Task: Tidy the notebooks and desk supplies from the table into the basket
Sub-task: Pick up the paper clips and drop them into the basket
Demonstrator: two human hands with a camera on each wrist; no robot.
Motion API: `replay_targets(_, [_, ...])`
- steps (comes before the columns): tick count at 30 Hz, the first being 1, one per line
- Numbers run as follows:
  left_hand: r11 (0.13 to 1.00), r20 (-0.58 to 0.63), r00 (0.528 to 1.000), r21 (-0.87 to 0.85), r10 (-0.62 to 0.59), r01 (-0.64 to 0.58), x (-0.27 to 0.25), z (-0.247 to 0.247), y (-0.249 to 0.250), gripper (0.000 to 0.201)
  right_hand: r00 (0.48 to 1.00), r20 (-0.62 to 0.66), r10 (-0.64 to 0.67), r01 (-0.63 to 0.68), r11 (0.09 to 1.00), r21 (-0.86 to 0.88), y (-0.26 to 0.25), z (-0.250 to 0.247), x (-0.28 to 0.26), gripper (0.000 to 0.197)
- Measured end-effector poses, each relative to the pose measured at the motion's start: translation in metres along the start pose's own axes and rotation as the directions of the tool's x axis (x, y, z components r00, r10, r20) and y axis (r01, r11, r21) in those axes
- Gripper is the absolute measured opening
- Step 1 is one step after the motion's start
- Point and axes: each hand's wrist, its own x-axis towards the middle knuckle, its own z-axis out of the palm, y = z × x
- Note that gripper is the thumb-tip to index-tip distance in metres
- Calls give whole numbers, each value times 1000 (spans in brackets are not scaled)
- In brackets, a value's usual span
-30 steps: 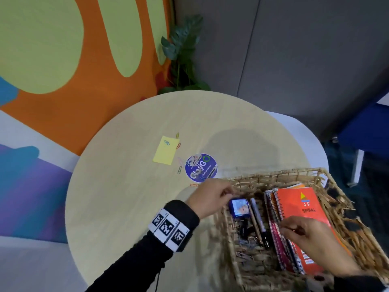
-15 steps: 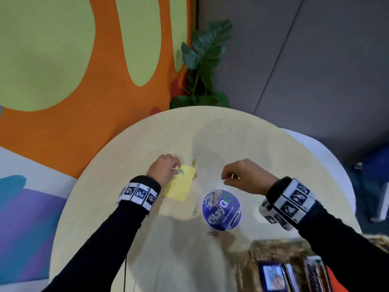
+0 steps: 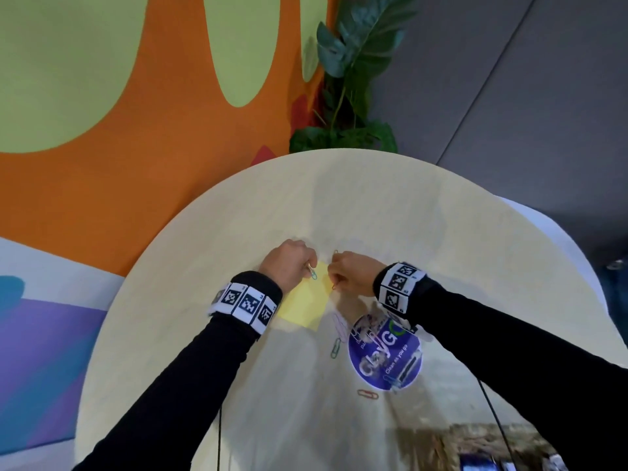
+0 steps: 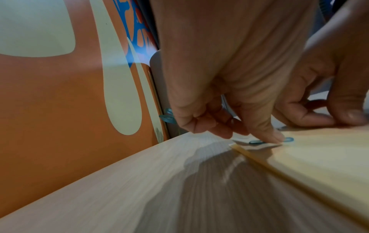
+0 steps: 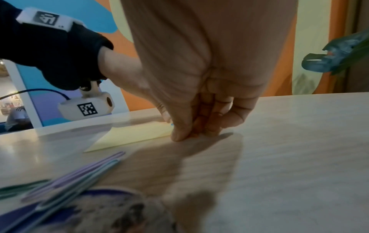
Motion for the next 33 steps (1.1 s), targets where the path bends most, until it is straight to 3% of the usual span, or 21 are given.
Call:
replay_targets(6, [996,54,998,83,25,-29,9,2,0,13,998,51,45,-46,999,16,-1,3,-11,13])
replay_targets(8, [993,86,996,114,35,-44,11,1,2,12,998,7,56,-56,998,30,-3,-8,-31,6])
replay_targets(13, [978,138,988,186,69,-94,13,1,7,16,970,-218,107,-72,984,161,-16,-40,-139,9])
replay_targets(16, [971,134,989,221,58,-87,11,7,9,13,950,-258,175,-102,956,274,-29,-35,-228,9])
replay_targets(18, [963,149,988,260,32,-71,8,8,13,15,945,-222,241,-151,922,355,-37,-19,-282,10])
replay_targets(21, [957,139,990,288,0,-40,-2,2,23,19,952,-64,299,-253,889,382,-47,27,-335,6])
replay_targets(26, [986,14,1000,167,18,-20,-42,-25,68,14,920,251,300,-339,932,130,-61,108,-349,19])
replay_targets(29, [993,-52,992,54,112,-109,-87,-35,110,10,882,360,303,-331,944,16,-65,133,-339,21])
replay_targets(32, [957,-102,955,-50,280,-286,-142,-37,146,4,846,391,361,-380,924,-31,-67,144,-325,22])
replay_targets(33, [941,-87,942,-73,323,-329,-160,-36,157,13,840,393,375,-392,919,-40,-68,146,-322,22])
